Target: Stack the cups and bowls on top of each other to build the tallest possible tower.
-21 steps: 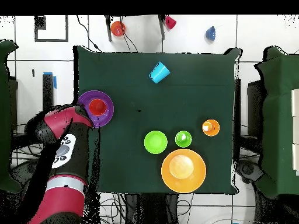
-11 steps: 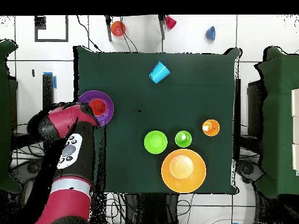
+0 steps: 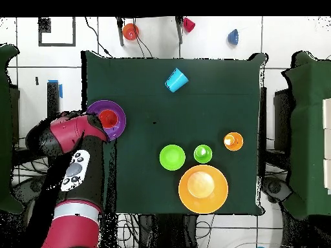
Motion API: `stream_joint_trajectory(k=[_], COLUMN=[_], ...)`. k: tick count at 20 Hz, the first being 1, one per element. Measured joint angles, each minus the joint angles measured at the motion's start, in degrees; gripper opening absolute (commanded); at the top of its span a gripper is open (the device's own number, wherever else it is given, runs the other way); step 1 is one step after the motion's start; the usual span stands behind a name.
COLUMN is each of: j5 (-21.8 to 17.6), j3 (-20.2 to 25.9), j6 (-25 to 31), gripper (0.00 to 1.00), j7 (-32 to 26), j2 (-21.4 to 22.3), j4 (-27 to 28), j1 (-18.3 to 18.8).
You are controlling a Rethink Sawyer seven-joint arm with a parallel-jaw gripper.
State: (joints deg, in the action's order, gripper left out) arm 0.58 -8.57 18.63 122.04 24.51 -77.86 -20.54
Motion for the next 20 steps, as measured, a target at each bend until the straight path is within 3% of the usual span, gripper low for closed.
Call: stream_joint_trajectory(k=[20], j5=[0.37], j3=[-1.43], j6=[-0.45], gripper=[1.0], j7=[-0.01], j2=[-2.43], j4=[1.09], j1=[-0.51])
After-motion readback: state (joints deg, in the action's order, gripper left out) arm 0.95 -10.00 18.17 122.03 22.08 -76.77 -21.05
